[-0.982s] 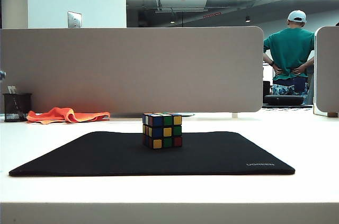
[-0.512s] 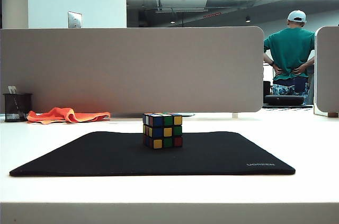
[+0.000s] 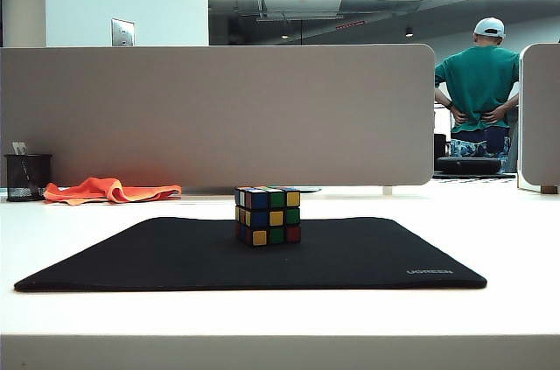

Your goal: Pick up the cube on the right side of the mouse pad, then place it in the center of the mouse pad.

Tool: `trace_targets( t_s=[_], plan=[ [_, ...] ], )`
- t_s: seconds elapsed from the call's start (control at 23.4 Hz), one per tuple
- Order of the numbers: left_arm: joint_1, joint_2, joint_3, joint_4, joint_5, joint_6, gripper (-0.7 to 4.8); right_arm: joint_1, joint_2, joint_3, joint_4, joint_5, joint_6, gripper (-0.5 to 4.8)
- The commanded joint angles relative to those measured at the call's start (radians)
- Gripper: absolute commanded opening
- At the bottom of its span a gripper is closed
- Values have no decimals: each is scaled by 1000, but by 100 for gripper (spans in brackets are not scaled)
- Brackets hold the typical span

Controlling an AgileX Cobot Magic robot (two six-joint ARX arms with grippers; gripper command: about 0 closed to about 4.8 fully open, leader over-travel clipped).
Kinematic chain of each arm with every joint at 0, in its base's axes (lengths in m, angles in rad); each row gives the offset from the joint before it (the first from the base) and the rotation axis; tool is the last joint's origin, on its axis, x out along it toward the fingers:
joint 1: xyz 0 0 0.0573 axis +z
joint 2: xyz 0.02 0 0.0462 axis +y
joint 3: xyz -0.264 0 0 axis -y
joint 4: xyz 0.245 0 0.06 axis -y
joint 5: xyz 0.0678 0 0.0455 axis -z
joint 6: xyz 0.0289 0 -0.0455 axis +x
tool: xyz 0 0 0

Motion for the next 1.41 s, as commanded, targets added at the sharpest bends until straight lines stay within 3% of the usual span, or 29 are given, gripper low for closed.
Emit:
trace_targets(
  t_s=[0.04,0.6,0.73,0.81,0.98,1.2,1.41],
  plan=[
    [2,1,2,-49,-2,3,-2,0,-1,-6,2,1,-4,-1],
    [2,1,2,-55,-4,4,-2,0,-1,-6,2,2,-4,-1],
    [11,1,2,-10,-122,-80,-2,0,-1,-6,2,2,-4,-1],
    [43,1,3,15,-108,-87,-2,0,-2,-6,2,2,-4,-1],
    [192,1,4,73,-28,-86,-3,0,-2,-6,2,2,-4,-1],
    [292,1,4,113,-29,-85,-2,0,-2,-6,2,2,-4,-1],
    [336,1,4,106,-28,-86,-2,0,-2,-6,2,2,-4,-1]
  ],
)
